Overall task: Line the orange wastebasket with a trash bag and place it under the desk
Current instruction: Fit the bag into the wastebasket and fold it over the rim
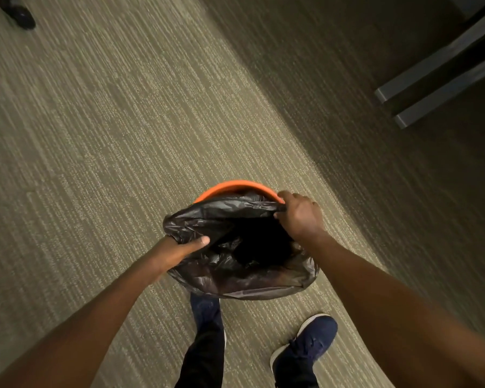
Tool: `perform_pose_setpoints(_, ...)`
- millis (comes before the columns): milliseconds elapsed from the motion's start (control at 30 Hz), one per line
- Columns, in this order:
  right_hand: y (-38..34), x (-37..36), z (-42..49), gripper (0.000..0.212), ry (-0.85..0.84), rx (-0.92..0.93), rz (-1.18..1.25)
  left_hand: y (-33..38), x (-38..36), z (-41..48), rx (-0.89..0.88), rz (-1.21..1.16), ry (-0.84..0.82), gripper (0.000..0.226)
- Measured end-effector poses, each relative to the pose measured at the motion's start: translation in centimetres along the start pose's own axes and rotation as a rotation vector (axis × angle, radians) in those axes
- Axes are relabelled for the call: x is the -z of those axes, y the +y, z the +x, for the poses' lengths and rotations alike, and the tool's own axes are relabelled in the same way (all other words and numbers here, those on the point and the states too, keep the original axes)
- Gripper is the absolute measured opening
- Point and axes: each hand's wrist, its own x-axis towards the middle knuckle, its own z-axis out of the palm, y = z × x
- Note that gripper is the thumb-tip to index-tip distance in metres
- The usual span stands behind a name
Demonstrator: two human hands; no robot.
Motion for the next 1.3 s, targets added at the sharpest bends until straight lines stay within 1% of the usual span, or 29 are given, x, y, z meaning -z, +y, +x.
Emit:
perform_pose_setpoints(33,0.0,-0.1,0.7,0.026,0.026,-0.009,0.046,0.1,0.3,0.4,-0.010,-0.018,0.029,0.050)
perform_pose_setpoints(67,0.1,-0.2,1.4,0.014,0.044,-0.042,0.149,0.2,0.6,0.9,-0.016,-0.054,0.066,0.048)
perform_pose_setpoints(100,0.1,-0.3,2.2,0.012,0.050,-0.088,0.289,0.3,1.0,1.3,-0.017,-0.113,0.102,0.048)
perform_pose_setpoints(200,-0.2,0.0,4.6,0.016,0.045,-0.218,0.670,0.9,2.3,2.9,0.019,-0.275,0.193,0.054)
perform_pose_setpoints(267,-0.2,0.3,6.4,0.030,0.056,-0.308,0.777,1.3,3.1,4.3,0.053,-0.345,0.281,0.057)
perform_pose_setpoints(333,0.0,0.3,8.3,0.042,0.073,-0.376,0.737,1.6,3.6,6.0,0.074,-0.408,0.367,0.053)
perform_pose_setpoints(433,-0.1,-0.4,10.5,0.047,0.046,-0.430,0.645,1.7,4.0,8.7,0.109,-0.439,0.419,0.046)
perform_pose_setpoints(600,0.0,-3.4,12.1,0.045,-0.022,-0.529,0.517,0.6,3.7,12.3,0.251,-0.365,0.406,0.050)
perform_pose_setpoints(733,1.8,-5.6,11.5,0.041,-0.102,-0.637,0.486,-1.7,2.5,13.5,0.321,-0.235,0.362,0.038)
perform_pose_setpoints(800,2.9,-6.3,11.0,0.042,-0.134,-0.683,0.525,-2.8,2.1,13.7,0.350,-0.209,0.335,0.035)
perform_pose_setpoints(933,5.1,-6.8,9.5,0.050,-0.144,-0.755,0.708,-4.6,1.6,13.3,0.409,-0.241,0.265,0.034)
perform_pose_setpoints(1033,6.4,-7.1,7.7,0.049,-0.197,-0.790,0.830,-5.8,1.4,11.9,0.430,-0.251,0.255,0.026)
perform_pose_setpoints(1067,6.7,-7.1,6.9,0.047,-0.197,-0.790,0.861,-6.0,1.3,11.1,0.433,-0.271,0.256,0.027)
perform_pose_setpoints(1133,6.9,-7.0,5.1,0.045,-0.171,-0.765,0.924,-6.6,0.8,9.5,0.412,-0.389,0.274,0.041)
perform_pose_setpoints(1233,6.5,-6.1,1.7,0.060,-0.138,-0.704,1.084,-6.7,-0.6,6.5,0.356,-0.576,0.314,0.064)
perform_pose_setpoints(1300,6.2,-5.8,-0.2,0.064,-0.158,-0.651,1.133,-6.5,-2.0,4.7,0.347,-0.575,0.309,0.074)
